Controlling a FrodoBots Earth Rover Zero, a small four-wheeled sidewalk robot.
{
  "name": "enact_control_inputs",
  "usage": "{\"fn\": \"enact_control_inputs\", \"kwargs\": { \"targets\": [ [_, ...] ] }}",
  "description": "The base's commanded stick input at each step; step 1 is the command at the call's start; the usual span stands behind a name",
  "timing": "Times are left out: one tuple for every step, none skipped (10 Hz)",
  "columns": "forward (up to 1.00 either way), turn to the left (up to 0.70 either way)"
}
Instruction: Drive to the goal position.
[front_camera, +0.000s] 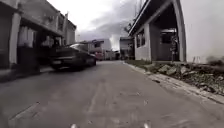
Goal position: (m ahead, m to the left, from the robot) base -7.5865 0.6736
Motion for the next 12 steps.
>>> {"fn": "enact_control_inputs", "kwargs": {
  "targets": [
    [1.00,0.02],
    [1.00,0.02],
    [1.00,0.02],
    [1.00,0.02],
    [1.00,0.02],
    [1.00,0.02],
    [1.00,0.02],
    [1.00,0.02],
    [1.00,0.02],
    [1.00,0.02],
    [1.00,0.02],
    [1.00,0.02]
  ]
}}
